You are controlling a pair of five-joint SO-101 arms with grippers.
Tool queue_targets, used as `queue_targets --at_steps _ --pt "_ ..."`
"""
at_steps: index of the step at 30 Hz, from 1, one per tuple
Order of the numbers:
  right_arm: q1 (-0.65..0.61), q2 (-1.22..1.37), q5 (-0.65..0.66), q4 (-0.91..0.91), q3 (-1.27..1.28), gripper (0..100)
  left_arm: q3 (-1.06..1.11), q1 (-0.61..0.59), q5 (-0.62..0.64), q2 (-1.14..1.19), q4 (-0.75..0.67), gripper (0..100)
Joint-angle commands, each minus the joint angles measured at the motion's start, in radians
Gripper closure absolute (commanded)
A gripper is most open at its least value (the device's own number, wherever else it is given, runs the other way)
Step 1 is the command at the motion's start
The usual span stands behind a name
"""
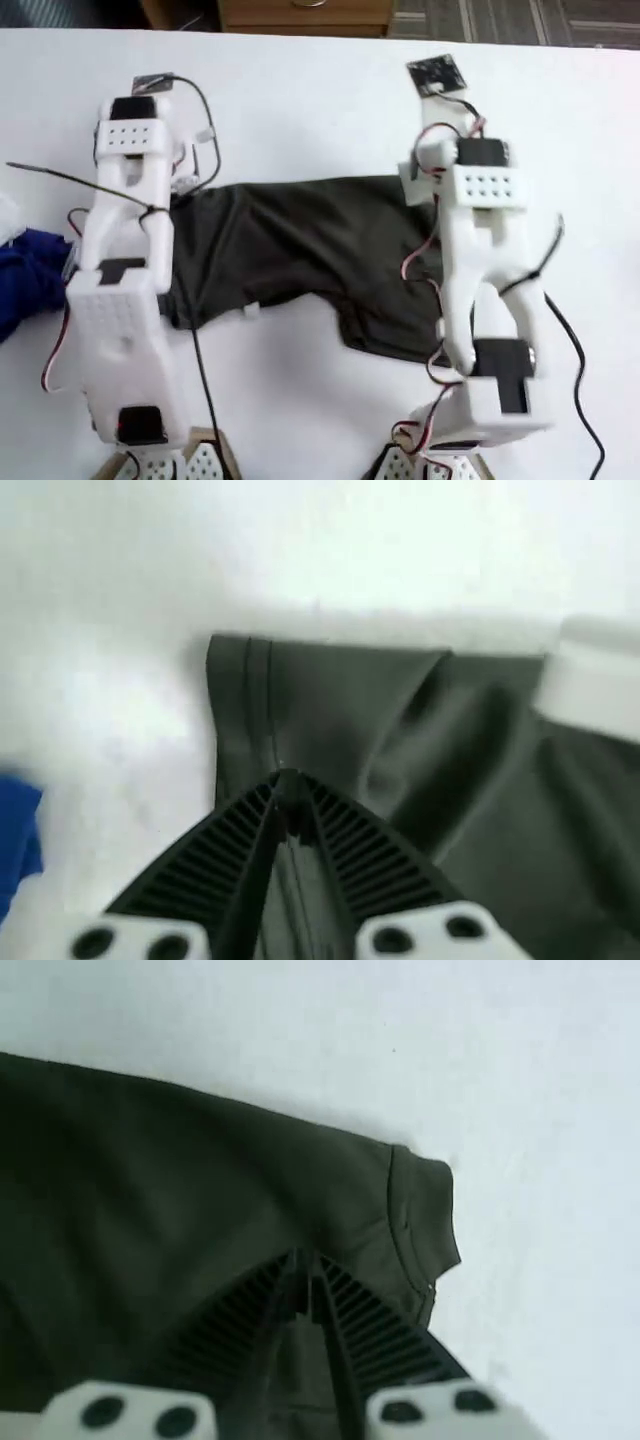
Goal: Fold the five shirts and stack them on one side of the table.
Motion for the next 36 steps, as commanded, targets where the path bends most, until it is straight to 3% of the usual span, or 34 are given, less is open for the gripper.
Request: queue_targets --at_steps 1,6,18,27,36 --pt "-0.010 0.093 -0.009 -0.045 -0.123 98.1 -0.150 0.012 0.008 0.091 -0.017 98" --pt "-0.004 0.311 -0.009 -0.024 -0.295 98.1 -0.404 0.009 0.003 0.308 -0.015 98" --pt "0.022 0.754 -0.003 0.311 -0.904 98.1 -0.998 -0.055 0.002 0.686 -0.015 97" --pt "0.068 0.995 -0.003 0.446 -1.323 98.1 -1.036 -0.072 -0.114 0.707 -0.025 97" --pt "0.156 1.032 -0.002 0.467 -1.409 98.1 -1.036 -0.109 -0.140 0.707 -0.061 97"
